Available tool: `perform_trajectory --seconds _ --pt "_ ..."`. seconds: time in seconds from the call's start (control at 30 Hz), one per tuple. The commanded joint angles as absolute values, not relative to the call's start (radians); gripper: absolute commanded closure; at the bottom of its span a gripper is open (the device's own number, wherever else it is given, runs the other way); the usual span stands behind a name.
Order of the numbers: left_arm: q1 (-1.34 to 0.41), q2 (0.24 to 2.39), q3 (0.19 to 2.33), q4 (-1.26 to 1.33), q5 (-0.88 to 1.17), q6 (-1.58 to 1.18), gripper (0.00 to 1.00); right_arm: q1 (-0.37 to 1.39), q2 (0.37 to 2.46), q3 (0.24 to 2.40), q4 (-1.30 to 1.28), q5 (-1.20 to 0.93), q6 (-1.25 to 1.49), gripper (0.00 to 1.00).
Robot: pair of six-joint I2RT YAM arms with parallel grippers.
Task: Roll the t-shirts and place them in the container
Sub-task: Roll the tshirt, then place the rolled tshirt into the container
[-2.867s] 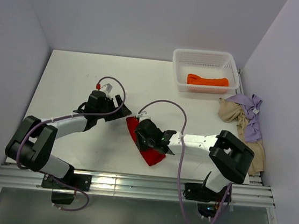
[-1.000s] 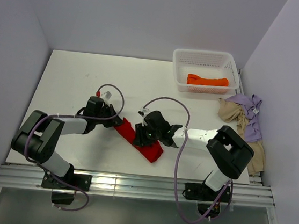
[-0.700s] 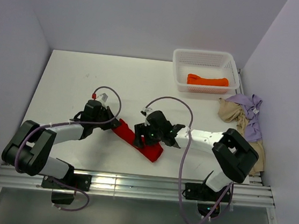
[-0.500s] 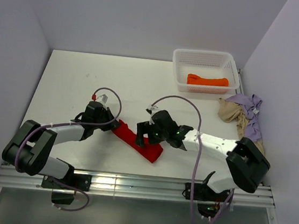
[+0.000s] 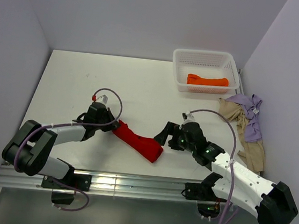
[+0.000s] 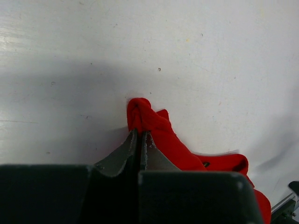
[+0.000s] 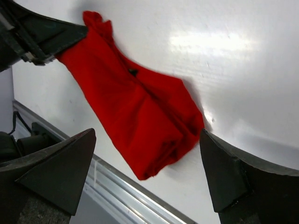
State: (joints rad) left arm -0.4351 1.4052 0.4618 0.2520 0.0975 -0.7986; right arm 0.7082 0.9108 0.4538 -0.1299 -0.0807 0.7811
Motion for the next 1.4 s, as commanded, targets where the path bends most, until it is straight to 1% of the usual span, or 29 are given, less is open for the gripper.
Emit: perform_trajectory --seconds 0.0,0.13,0.17,0.37,0.5,0.63,0.73,0.83,0.93,1.2,1.3,1.37 --pt "-0.449 1.417 0.485 0.167 0.012 -0.811 1.0 0.704 0.867 0.384 -0.146 -0.064 0.955 0.01" --pt "-0.469 1.405 0.48 0.134 0.005 -0.828 1.0 0.706 0.838 0.319 -0.109 -0.095 1.025 0.02" --pt "-0.472 1.396 0.479 0.13 -0.029 -0.831 1.0 0.707 0.831 0.296 -0.106 -0.095 1.04 0.02" --pt "-0.479 1.39 0.468 0.121 -0.04 -0.842 1.0 0.733 0.788 0.206 -0.014 -0.078 1.146 0.03" --pt "-0.48 1.394 0.469 0.12 -0.038 -0.845 1.0 0.762 0.845 0.181 0.07 -0.067 1.177 0.03" --pt "-0.486 1.391 0.476 0.11 -0.044 -0.848 1.0 0.765 0.92 0.156 0.223 -0.106 1.199 0.04" --pt "-0.491 1.391 0.472 0.109 -0.044 -0.85 1.0 0.776 0.939 0.156 0.235 -0.074 1.215 0.05" --pt "-0.494 1.39 0.466 0.109 -0.044 -0.854 1.0 0.785 0.928 0.143 0.229 -0.031 1.224 0.09" --pt "-0.494 1.388 0.465 0.109 -0.046 -0.856 1.0 0.795 0.933 0.137 0.239 -0.015 1.229 0.1" --pt "-0.506 1.397 0.468 0.103 -0.051 -0.867 1.0 0.81 1.066 0.123 0.339 -0.005 1.233 0.17" --pt "-0.509 1.394 0.469 0.095 -0.057 -0.867 1.0 0.819 1.062 0.11 0.342 0.027 1.25 0.22" --pt "-0.511 1.388 0.469 0.089 -0.061 -0.867 1.0 0.827 1.042 0.104 0.328 0.06 1.258 0.29"
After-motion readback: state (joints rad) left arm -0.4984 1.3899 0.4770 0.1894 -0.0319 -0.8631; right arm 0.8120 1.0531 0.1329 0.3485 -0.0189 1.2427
